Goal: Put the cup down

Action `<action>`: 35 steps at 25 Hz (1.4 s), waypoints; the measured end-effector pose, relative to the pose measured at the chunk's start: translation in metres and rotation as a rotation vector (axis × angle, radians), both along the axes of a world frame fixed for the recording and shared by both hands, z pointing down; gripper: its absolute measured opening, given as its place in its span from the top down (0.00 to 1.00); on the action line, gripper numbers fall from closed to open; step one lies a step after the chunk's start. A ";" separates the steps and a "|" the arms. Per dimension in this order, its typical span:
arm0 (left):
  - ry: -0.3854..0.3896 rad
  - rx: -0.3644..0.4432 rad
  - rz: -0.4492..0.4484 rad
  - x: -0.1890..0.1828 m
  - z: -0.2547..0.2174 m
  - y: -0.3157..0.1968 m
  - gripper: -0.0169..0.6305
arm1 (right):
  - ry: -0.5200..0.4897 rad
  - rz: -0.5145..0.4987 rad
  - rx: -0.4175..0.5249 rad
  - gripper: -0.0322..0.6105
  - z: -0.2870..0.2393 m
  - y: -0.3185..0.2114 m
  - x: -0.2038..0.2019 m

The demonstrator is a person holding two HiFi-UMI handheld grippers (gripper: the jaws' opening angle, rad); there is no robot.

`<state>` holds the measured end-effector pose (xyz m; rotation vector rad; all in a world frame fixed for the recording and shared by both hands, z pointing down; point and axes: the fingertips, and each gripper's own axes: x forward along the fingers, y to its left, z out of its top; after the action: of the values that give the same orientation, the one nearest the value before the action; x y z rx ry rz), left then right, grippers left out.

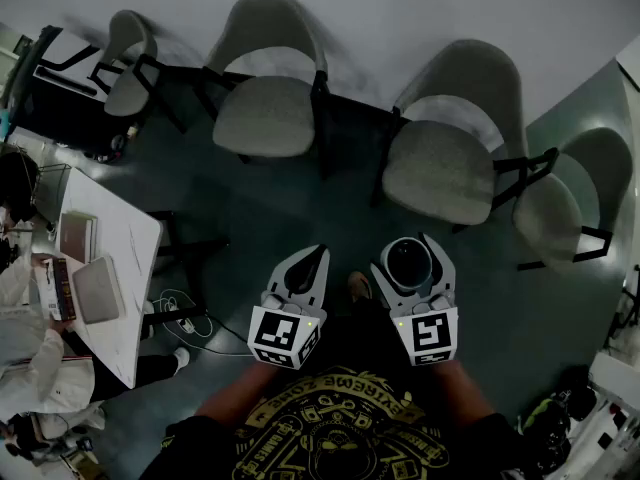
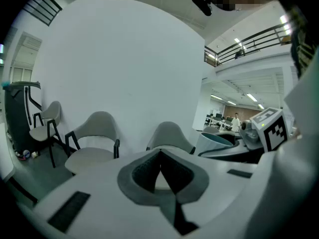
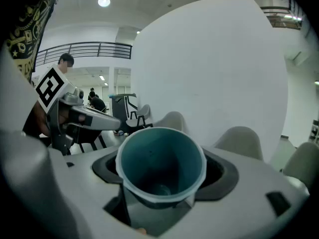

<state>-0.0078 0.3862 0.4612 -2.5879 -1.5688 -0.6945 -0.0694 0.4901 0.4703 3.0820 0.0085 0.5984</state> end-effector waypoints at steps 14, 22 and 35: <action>0.003 -0.010 -0.046 0.000 -0.005 -0.018 0.98 | 0.011 -0.043 -0.011 0.35 -0.007 -0.015 0.004; 0.003 -0.010 -0.054 -0.003 -0.004 -0.017 0.98 | 0.007 -0.069 -0.028 0.35 -0.013 -0.016 0.003; 0.001 -0.012 -0.072 -0.005 -0.003 -0.018 0.98 | 0.021 -0.071 -0.004 0.35 -0.010 -0.017 0.002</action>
<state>-0.0126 0.3685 0.4578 -2.6646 -1.4906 -0.6908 -0.0675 0.4734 0.4600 3.0697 -0.0986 0.5627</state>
